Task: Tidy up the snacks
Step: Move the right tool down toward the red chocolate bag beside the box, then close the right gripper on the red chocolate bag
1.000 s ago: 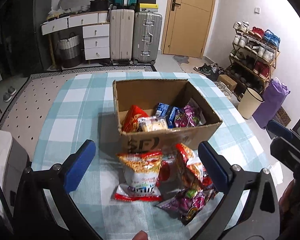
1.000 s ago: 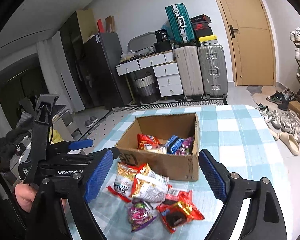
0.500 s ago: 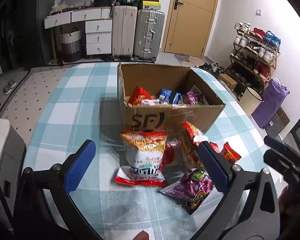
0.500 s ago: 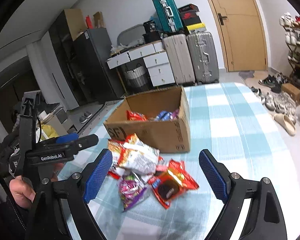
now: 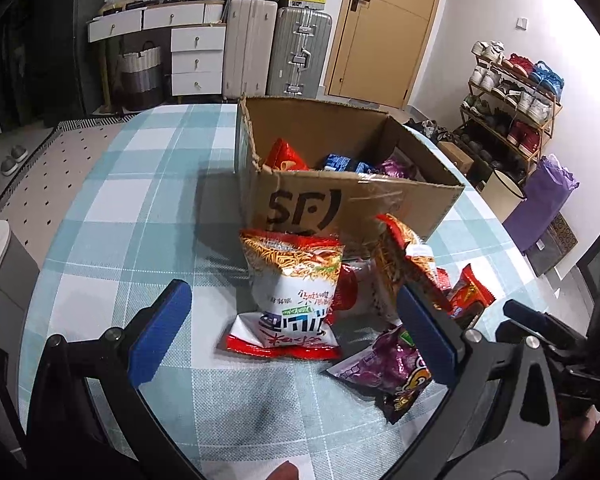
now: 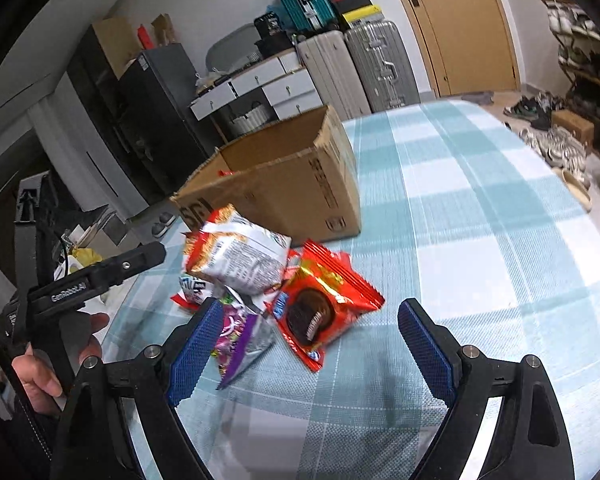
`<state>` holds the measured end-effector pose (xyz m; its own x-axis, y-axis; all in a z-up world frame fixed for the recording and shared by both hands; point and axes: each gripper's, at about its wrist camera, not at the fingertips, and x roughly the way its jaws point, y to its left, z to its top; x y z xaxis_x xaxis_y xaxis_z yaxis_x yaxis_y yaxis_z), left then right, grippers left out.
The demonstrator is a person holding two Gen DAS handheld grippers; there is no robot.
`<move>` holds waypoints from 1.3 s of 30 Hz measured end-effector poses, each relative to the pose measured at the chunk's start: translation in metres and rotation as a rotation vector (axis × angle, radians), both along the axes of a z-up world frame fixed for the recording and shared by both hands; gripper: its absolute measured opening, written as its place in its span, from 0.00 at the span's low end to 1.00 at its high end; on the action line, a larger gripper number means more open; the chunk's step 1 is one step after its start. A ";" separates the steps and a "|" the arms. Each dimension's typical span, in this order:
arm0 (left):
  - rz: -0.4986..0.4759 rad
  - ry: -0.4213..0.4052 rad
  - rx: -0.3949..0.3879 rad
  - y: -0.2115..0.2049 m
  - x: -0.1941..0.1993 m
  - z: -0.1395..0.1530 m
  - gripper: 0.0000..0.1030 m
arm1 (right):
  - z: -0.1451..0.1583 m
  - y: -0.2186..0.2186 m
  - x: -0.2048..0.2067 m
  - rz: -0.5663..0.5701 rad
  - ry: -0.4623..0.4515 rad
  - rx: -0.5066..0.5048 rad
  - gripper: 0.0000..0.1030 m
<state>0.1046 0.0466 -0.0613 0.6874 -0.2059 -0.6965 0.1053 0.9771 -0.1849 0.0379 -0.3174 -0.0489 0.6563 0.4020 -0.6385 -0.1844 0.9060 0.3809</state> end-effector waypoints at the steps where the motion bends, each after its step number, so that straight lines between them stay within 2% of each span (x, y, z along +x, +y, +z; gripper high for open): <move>1: 0.000 0.003 -0.003 0.001 0.001 -0.002 0.99 | -0.003 -0.001 0.002 -0.001 0.008 0.005 0.87; 11: 0.003 0.025 -0.010 0.005 0.011 -0.011 0.99 | -0.030 -0.001 0.028 -0.029 0.091 0.092 0.87; 17: 0.017 0.030 -0.019 0.010 0.016 -0.015 0.99 | -0.034 0.006 0.040 -0.023 0.111 0.119 0.87; 21: 0.015 0.036 -0.019 0.011 0.018 -0.018 0.99 | -0.033 0.012 0.043 -0.026 0.104 0.108 0.74; 24: 0.016 0.039 -0.017 0.013 0.018 -0.021 0.99 | -0.036 0.013 0.045 -0.020 0.109 0.120 0.46; 30: 0.023 0.058 -0.022 0.018 0.021 -0.028 0.99 | -0.041 0.008 0.039 -0.012 0.088 0.133 0.38; 39: 0.018 0.065 -0.017 0.018 0.021 -0.031 0.99 | -0.038 0.002 0.033 -0.022 0.074 0.140 0.37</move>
